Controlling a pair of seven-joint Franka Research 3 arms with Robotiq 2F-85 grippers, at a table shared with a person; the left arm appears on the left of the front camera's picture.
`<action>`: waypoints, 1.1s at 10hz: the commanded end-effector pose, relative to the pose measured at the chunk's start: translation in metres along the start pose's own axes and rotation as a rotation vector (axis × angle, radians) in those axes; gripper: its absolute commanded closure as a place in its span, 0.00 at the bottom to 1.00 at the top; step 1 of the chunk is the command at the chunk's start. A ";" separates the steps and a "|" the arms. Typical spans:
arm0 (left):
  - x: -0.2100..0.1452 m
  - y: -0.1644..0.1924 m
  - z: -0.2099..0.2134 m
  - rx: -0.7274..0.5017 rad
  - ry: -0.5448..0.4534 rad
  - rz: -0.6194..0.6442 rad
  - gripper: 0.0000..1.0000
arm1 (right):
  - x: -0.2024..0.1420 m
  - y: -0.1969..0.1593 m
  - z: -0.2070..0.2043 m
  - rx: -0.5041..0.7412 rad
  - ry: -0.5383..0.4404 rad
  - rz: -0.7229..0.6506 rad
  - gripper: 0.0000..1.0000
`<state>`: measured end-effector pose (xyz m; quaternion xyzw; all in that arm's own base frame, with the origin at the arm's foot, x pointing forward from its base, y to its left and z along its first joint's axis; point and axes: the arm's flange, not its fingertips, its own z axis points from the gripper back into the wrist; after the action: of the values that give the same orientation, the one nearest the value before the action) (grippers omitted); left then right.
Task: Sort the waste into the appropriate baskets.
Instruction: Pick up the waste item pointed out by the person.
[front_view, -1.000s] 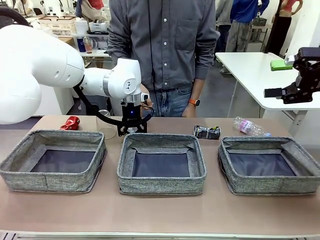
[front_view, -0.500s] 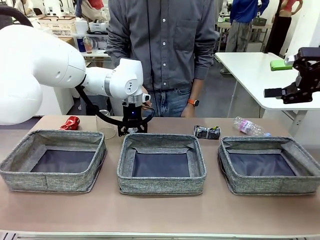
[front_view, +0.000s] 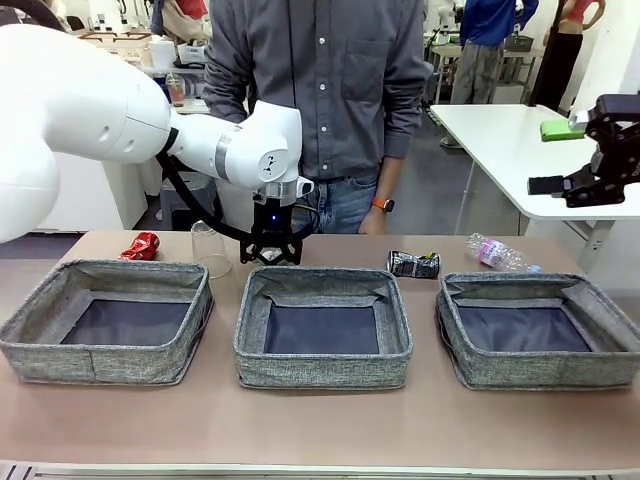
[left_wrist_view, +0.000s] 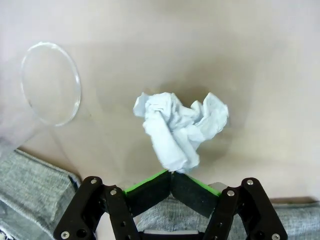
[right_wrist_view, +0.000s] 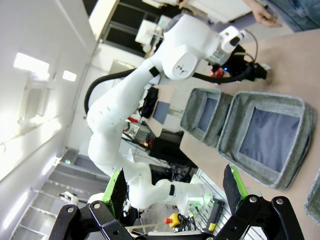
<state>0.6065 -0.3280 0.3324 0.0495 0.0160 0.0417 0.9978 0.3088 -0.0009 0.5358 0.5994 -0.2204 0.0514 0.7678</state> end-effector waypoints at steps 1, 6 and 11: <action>-0.021 0.012 0.007 0.020 -0.010 0.015 1.00 | 0.003 0.000 -0.002 0.022 -0.011 0.024 0.00; -0.016 0.020 0.009 -0.016 0.049 0.033 0.40 | 0.003 0.000 -0.002 0.022 -0.011 0.024 0.00; -0.021 0.020 0.013 -0.029 0.003 0.030 0.00 | 0.003 0.000 -0.002 0.022 -0.011 0.024 0.00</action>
<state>0.5949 -0.3153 0.3477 0.0430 0.0242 0.0548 0.9973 0.3088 -0.0010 0.5358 0.5993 -0.2205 0.0514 0.7678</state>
